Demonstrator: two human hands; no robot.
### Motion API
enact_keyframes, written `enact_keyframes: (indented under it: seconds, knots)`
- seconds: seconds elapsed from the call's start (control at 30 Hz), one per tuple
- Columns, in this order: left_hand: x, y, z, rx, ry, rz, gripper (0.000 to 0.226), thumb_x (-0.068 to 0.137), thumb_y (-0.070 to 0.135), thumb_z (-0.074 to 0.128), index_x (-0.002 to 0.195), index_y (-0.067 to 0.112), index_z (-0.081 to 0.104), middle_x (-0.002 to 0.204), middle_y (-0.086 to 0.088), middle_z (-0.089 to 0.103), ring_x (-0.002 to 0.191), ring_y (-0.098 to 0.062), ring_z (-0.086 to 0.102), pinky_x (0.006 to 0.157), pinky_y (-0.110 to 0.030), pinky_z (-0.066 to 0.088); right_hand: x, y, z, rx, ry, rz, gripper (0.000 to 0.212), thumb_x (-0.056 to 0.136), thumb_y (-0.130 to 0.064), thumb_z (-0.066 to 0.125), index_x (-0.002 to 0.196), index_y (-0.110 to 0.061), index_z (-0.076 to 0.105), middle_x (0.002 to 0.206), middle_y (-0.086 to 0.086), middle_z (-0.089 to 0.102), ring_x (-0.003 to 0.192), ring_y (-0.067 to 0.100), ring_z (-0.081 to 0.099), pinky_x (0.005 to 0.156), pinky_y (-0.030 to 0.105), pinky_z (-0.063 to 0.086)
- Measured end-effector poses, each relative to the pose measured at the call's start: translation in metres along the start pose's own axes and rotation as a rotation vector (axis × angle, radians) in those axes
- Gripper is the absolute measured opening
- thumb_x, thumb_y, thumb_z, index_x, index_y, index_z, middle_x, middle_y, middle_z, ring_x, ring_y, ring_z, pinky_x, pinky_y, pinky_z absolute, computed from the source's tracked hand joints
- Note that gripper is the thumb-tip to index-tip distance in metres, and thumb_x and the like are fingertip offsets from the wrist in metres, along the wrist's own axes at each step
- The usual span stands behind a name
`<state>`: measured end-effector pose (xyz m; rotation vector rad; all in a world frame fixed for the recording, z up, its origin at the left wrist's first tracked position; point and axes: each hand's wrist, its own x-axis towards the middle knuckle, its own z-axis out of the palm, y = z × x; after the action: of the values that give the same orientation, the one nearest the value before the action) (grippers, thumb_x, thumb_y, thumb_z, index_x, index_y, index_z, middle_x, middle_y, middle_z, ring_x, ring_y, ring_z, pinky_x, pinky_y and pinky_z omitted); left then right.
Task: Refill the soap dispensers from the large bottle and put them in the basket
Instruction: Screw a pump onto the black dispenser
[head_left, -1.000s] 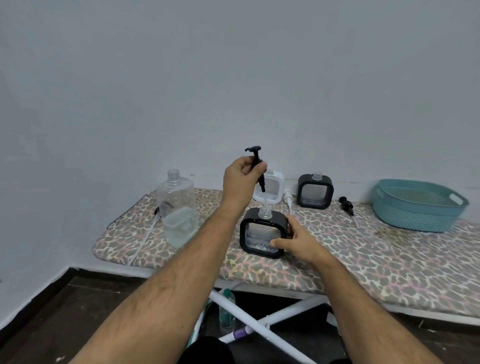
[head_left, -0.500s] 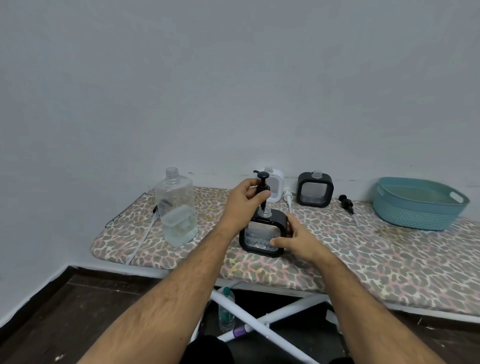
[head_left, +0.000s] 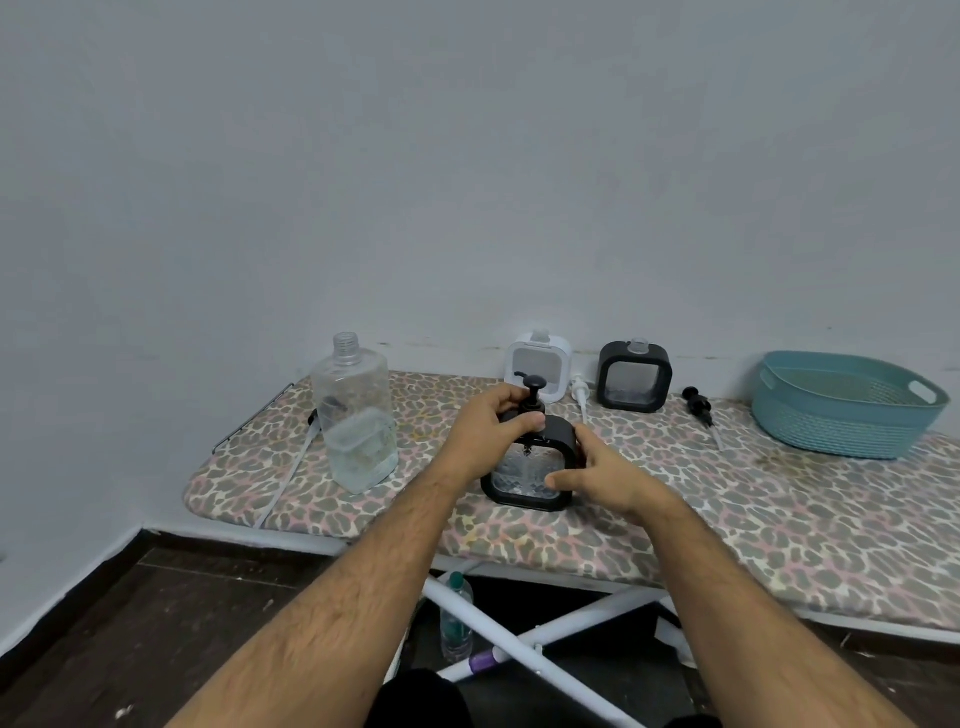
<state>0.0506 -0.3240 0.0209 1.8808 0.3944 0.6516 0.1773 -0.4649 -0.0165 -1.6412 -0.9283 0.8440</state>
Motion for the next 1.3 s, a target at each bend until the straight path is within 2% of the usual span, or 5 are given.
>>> enact_keyframes:
  seconds: [0.23, 0.47, 0.83, 1.03, 1.3]
  knots:
    - [-0.003, 0.010, -0.010, 0.183, -0.137, 0.003, 0.034, 0.099, 0.019, 0.056, 0.132, 0.013, 0.056, 0.125, 0.002, 0.064, 0.113, -0.010, 0.061, 0.099, -0.026, 0.046, 0.007, -0.013, -0.003, -0.089, -0.066, 0.055, 0.071, 0.085, 0.002, 0.069, 0.143, -0.027, 0.041, 0.126, 0.003, 0.063, 0.115, 0.023, 0.063, 0.104, 0.047, 0.049]
    - [-0.001, 0.008, 0.002, 0.243, 0.120, 0.084, 0.021, 0.078, 0.047, 0.077, 0.093, 0.036, 0.068, 0.103, 0.008, 0.067, 0.097, -0.007, 0.064, 0.085, -0.024, 0.049, -0.001, -0.028, 0.012, -0.243, 0.080, -0.171, 0.057, 0.090, -0.021, 0.073, 0.139, -0.023, 0.045, 0.121, -0.010, 0.061, 0.108, 0.006, 0.060, 0.087, 0.016, 0.047]
    - [-0.004, 0.011, -0.008, 0.085, -0.001, 0.006, 0.024, 0.091, 0.008, 0.061, 0.112, 0.013, 0.071, 0.101, 0.005, 0.074, 0.091, -0.001, 0.069, 0.083, -0.019, 0.053, 0.001, -0.019, 0.011, -0.234, 0.150, -0.193, 0.050, 0.088, -0.013, 0.074, 0.132, -0.021, 0.053, 0.107, -0.011, 0.065, 0.093, 0.000, 0.063, 0.069, 0.005, 0.047]
    - [-0.004, 0.010, 0.012, 0.106, 0.181, 0.021, 0.025, 0.075, 0.040, 0.082, 0.093, 0.028, 0.071, 0.098, 0.012, 0.070, 0.092, -0.003, 0.067, 0.085, -0.023, 0.053, 0.001, -0.015, 0.011, -0.251, 0.167, -0.222, 0.056, 0.087, -0.015, 0.075, 0.137, -0.023, 0.051, 0.119, -0.008, 0.065, 0.103, -0.003, 0.061, 0.075, 0.005, 0.047]
    - [-0.006, 0.006, -0.002, -0.007, 0.079, -0.018, 0.027, 0.084, 0.014, 0.074, 0.111, 0.016, 0.069, 0.101, 0.001, 0.075, 0.096, -0.009, 0.071, 0.094, -0.034, 0.055, 0.005, -0.012, 0.009, -0.238, 0.167, -0.202, 0.053, 0.086, -0.015, 0.076, 0.133, -0.023, 0.052, 0.111, -0.011, 0.064, 0.097, 0.001, 0.063, 0.070, 0.005, 0.047]
